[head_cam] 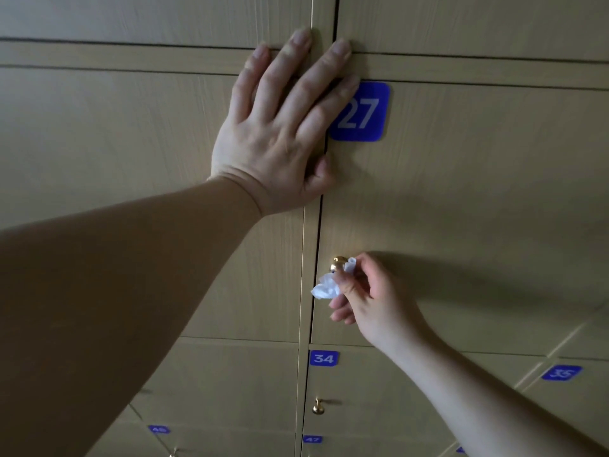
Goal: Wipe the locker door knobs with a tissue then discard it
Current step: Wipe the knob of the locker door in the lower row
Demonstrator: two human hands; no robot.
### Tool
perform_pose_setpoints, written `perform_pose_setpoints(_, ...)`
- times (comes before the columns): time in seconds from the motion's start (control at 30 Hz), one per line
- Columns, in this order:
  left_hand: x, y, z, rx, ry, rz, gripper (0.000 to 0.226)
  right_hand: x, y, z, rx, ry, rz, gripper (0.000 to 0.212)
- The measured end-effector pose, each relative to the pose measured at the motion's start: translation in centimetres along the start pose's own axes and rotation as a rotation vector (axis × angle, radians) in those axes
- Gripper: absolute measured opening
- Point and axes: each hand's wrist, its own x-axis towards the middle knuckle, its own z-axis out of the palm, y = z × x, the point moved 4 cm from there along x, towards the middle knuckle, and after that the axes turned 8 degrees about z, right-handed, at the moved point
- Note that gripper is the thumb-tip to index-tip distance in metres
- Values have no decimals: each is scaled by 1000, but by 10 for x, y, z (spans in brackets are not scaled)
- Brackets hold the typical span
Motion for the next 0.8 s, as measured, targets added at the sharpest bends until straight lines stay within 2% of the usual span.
perform_pose_setpoints(0.1, 0, 1, 0, -3, 3, -3, 70, -8, -1, -1, -12, -34, -107, 11)
perform_pose_setpoints(0.17, -1, 1, 0, 3, -3, -5, 70, -14, 1, -3, -42, -38, -171, 17)
perform_pose_setpoints(0.23, 0, 1, 0, 4, -8, -3, 70, -15, 2, -7, -75, 27, -198, 30)
perform_pose_setpoints(0.3, 0, 1, 0, 3, -7, -1, 70, -13, 2, -10, -61, 95, -186, 34)
perform_pose_setpoints(0.43, 0, 1, -1, 4, -1, -8, 69, -10, 2, -10, 43, 108, -171, 10)
perform_pose_setpoints(0.57, 0, 0, -1, -3, -7, -11, 69, -11, 2, -5, 23, 41, -186, 11)
perform_pose_setpoints(0.6, 1, 0, -1, -2, -9, -9, 69, -13, 2, -3, 5, 11, -210, 14)
perform_pose_setpoints(0.7, 1, 1, -1, 6, -8, -7, 68, -17, 4, -3, -84, -3, -225, 42)
perform_pose_setpoints(0.8, 1, 1, -2, 0, -2, -7, 68, -13, 3, -2, -161, 91, -196, 46)
